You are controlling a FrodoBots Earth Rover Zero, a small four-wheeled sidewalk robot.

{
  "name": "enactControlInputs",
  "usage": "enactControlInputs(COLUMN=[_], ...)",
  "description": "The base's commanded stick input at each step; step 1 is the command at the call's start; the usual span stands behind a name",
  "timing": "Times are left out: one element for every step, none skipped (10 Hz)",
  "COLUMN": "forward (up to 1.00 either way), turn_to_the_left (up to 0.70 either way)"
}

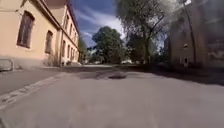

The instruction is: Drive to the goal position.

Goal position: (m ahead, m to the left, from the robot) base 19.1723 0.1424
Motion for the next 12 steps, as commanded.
enactControlInputs(forward=[0.7,0.7,0.7,0.7,0.7,0.7,0.7,0.7,0.7,0.7,0.7,0.7], turn_to_the_left=[0.33,0.14,0.06,0.06,0.06,0.06,0.06,0.06,0.16,0.33,0.28,0.06])
